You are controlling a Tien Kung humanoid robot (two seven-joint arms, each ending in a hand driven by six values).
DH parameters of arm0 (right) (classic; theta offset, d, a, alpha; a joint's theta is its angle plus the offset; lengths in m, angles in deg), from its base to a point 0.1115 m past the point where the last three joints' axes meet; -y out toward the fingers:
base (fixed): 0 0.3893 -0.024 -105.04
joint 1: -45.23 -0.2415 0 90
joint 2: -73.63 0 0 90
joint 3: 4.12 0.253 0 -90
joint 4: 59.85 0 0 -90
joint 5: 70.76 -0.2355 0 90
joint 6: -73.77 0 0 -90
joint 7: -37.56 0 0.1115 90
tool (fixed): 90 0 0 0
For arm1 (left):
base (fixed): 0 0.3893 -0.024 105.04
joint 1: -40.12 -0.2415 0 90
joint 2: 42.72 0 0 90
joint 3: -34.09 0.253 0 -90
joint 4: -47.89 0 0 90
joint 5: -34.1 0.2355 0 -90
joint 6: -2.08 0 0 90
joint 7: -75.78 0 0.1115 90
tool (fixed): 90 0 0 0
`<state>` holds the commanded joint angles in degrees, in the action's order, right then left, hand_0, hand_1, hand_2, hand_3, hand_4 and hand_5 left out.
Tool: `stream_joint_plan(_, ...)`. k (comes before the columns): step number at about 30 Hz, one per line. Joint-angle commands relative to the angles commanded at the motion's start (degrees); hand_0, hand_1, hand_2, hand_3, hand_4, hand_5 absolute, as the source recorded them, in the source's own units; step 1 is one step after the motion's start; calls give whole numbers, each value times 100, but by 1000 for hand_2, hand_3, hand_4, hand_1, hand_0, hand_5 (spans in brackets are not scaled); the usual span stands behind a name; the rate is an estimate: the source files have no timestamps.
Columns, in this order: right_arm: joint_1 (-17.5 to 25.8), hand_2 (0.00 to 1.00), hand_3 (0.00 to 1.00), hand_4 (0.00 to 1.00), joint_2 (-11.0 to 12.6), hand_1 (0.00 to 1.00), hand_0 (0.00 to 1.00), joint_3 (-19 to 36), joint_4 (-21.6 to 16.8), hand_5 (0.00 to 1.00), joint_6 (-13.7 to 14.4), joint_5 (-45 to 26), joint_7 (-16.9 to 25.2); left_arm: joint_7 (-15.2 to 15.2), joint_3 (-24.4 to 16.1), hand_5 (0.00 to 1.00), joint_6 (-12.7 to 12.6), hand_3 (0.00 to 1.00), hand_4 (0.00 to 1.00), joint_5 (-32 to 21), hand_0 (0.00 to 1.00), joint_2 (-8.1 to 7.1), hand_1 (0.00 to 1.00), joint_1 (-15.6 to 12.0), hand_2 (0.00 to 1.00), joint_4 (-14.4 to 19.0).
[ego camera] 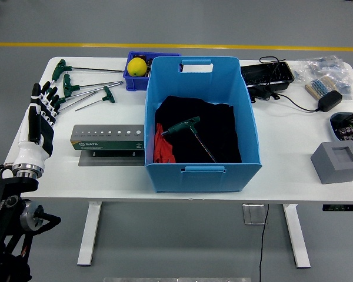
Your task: Lift tool from toolbox,place it in box,lift tool from toolbox,place it in box
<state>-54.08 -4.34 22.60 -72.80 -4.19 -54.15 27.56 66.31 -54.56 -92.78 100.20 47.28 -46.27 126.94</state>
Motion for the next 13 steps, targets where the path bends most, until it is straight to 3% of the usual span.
stream_joint_plan(13,-64,690,555,760,9,624,650,-36,-7,674,15,-33,14,5,-214,998,5,998,925,3,998,0,998,52,998,-17)
